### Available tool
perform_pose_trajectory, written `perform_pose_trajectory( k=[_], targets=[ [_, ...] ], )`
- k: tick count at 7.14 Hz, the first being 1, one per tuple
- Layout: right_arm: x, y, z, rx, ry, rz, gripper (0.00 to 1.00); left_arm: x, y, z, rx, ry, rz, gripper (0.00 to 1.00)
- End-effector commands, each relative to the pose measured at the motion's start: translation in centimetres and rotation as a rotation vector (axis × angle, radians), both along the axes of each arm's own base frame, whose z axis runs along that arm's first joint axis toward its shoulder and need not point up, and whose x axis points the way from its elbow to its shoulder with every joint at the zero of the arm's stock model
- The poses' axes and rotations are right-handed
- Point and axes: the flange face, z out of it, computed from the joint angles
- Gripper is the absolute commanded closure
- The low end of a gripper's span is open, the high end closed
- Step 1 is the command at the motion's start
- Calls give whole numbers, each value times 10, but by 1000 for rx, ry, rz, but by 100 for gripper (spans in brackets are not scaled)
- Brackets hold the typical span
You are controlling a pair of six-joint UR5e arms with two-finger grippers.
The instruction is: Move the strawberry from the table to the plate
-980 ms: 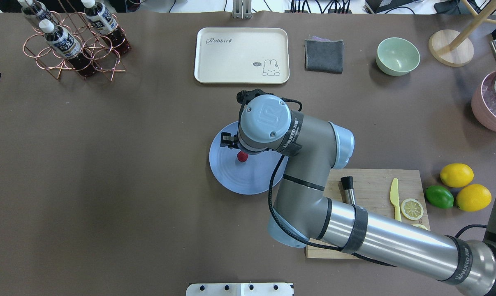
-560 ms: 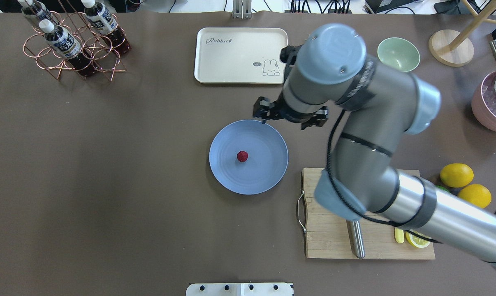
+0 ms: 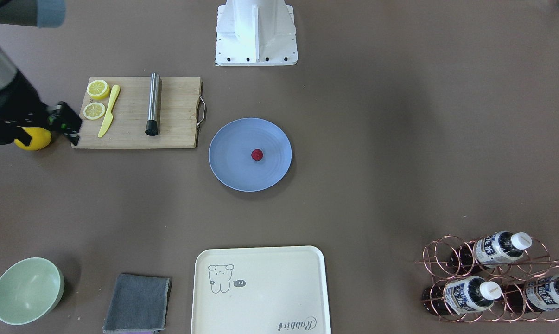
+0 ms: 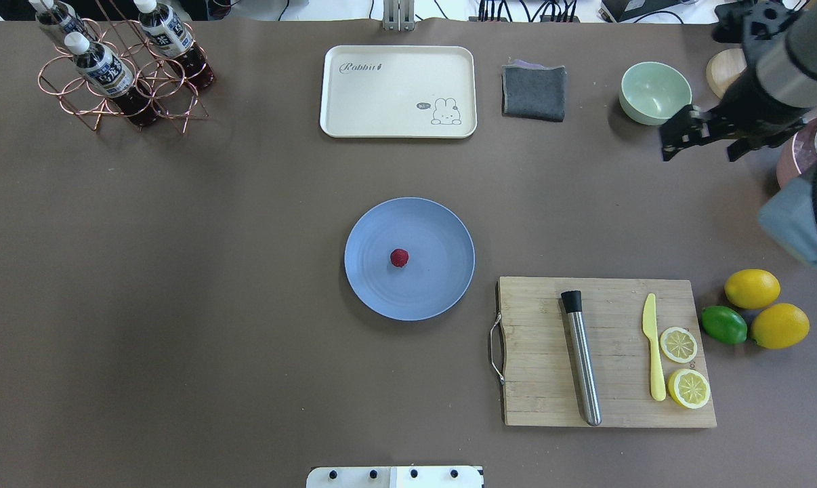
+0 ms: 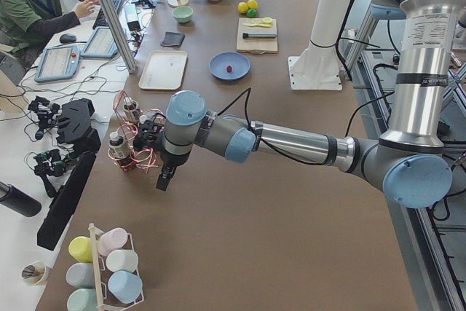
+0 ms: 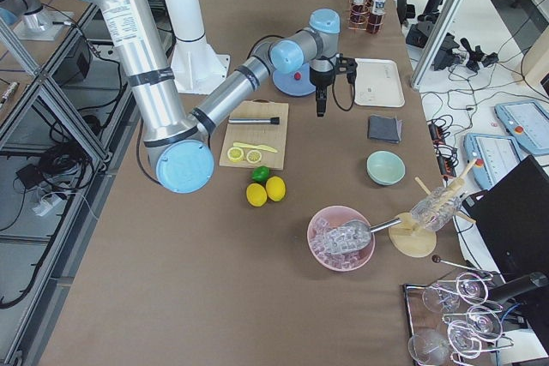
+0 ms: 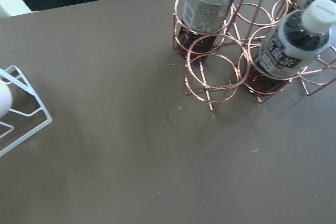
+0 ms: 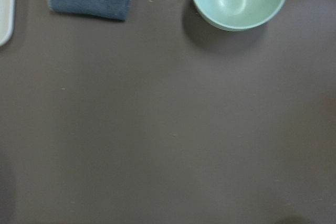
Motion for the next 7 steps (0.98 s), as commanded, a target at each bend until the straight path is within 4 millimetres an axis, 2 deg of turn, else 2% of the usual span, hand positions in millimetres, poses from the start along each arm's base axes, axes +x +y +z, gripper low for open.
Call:
perform_pose_trajectory(
  k=[1, 2, 4, 6, 7],
  targets=[
    [107, 11, 84, -89, -32, 42, 0, -25, 15, 19, -63, -14, 30, 2],
    [132, 7, 118, -120, -21, 61, 0, -22, 17, 23, -115, -2, 38, 2],
    [187, 16, 182, -140, 0, 56, 0, -19, 32, 37, -127, 1, 42, 2],
    [228, 19, 222, -143, 0, 54, 0, -16, 29, 34, -85, -6, 49, 2],
    [235, 26, 234, -150, -10, 48, 0, -15, 29, 33, -84, -7, 50, 2]
  ],
)
